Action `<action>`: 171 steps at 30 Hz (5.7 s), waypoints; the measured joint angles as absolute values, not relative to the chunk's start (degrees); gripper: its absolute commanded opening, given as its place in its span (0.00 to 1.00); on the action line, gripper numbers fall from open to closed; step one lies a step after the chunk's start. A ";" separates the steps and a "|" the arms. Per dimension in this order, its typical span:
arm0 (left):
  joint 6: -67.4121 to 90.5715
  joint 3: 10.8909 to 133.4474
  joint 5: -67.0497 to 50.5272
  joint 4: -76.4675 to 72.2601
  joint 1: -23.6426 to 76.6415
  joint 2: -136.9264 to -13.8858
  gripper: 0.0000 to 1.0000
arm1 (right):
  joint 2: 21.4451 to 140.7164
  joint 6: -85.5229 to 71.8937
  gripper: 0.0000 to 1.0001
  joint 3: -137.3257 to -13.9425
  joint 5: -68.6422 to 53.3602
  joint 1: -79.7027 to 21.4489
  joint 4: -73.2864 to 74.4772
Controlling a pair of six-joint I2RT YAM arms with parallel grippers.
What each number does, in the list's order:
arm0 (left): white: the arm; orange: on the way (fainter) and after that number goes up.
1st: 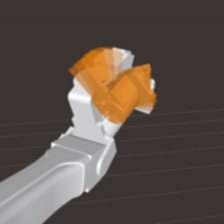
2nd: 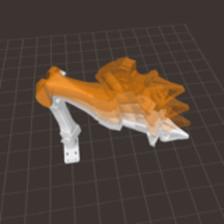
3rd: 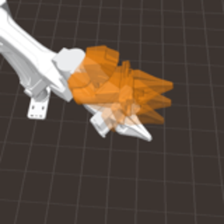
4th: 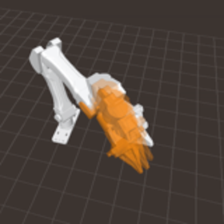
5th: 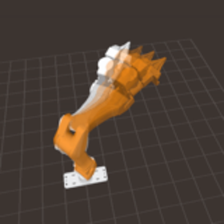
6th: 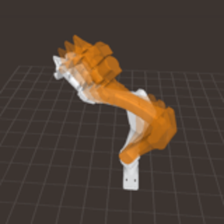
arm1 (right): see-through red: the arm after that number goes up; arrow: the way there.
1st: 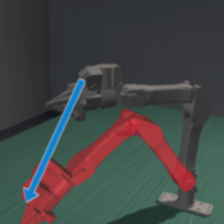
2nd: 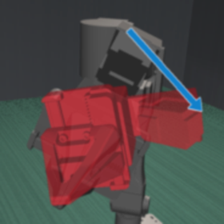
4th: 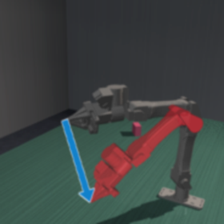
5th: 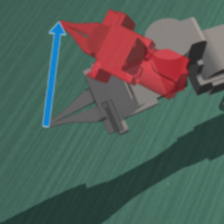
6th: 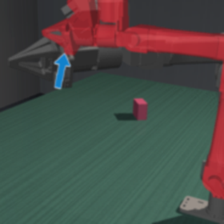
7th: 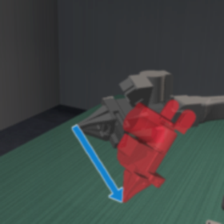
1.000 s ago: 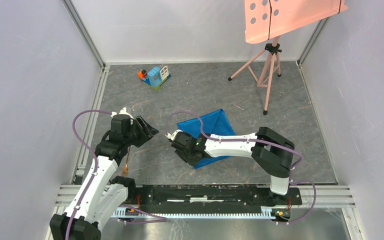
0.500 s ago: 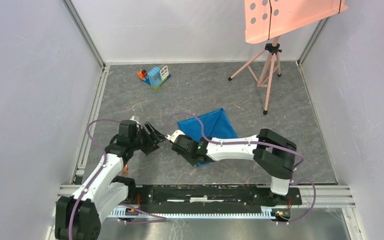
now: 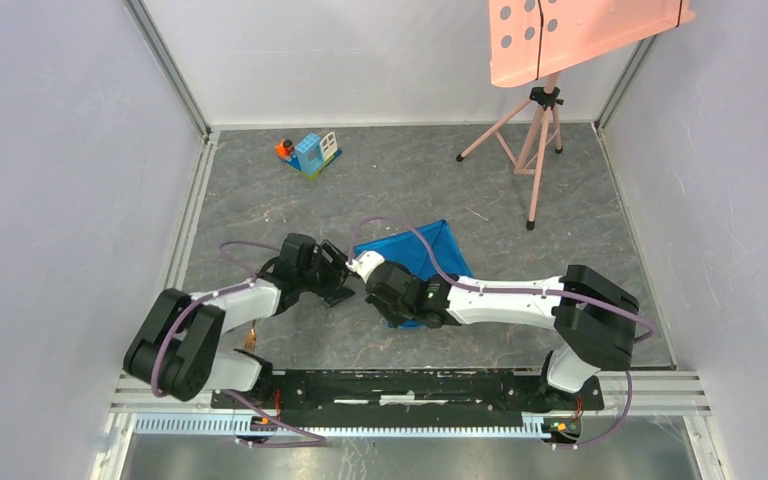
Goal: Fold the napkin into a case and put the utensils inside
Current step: Pick up the upper triangle-folded napkin from the center of the board, then turn over the upper triangle folded napkin at the center of the board, then pick up the lower triangle-folded napkin from the center of the board.
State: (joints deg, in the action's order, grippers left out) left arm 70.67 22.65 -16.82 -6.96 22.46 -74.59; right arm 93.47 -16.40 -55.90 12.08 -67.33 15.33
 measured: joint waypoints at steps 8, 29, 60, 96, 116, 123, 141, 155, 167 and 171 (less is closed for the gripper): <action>73.06 30.35 -13.85 -11.33 23.90 -86.08 0.69 | 92.33 -16.36 0.00 -54.22 11.42 -66.24 13.39; 72.97 37.01 -9.50 -13.41 24.88 -94.59 0.40 | 89.82 -16.34 0.00 -52.64 9.15 -64.31 10.37; 42.46 75.37 20.56 61.84 16.67 -54.85 0.02 | 101.01 -57.25 0.00 -55.72 -26.72 -66.74 -58.48; 31.53 80.51 -6.66 30.59 38.59 -102.39 0.66 | 77.17 -23.59 0.68 -18.92 -33.91 -31.70 -19.07; 37.50 35.55 -4.10 30.17 35.94 -49.89 0.70 | 81.32 -28.80 0.69 -34.24 -1.10 -51.51 1.21; 37.89 35.55 -3.73 30.37 35.73 -49.17 0.70 | 81.43 -28.86 0.36 -33.45 0.08 -51.68 1.15; 37.89 35.59 -3.70 29.89 34.81 -51.37 0.70 | 76.20 -26.65 0.60 -27.35 -9.47 -45.50 -3.16; 38.17 35.59 -4.60 29.47 31.88 -52.93 0.75 | 74.28 -25.12 0.29 -25.74 -8.34 -48.77 -2.20; 40.32 34.00 -9.47 28.95 22.83 -49.60 0.77 | 71.07 -22.00 0.46 -23.20 -4.89 -42.19 -1.45; 41.28 33.26 -9.50 29.04 21.80 -48.47 0.78 | 69.95 -17.93 0.67 -26.41 2.26 -42.59 6.39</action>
State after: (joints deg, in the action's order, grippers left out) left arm 41.28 33.26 -9.50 29.04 21.80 -48.47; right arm 69.95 -17.93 -26.41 2.26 -42.59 6.39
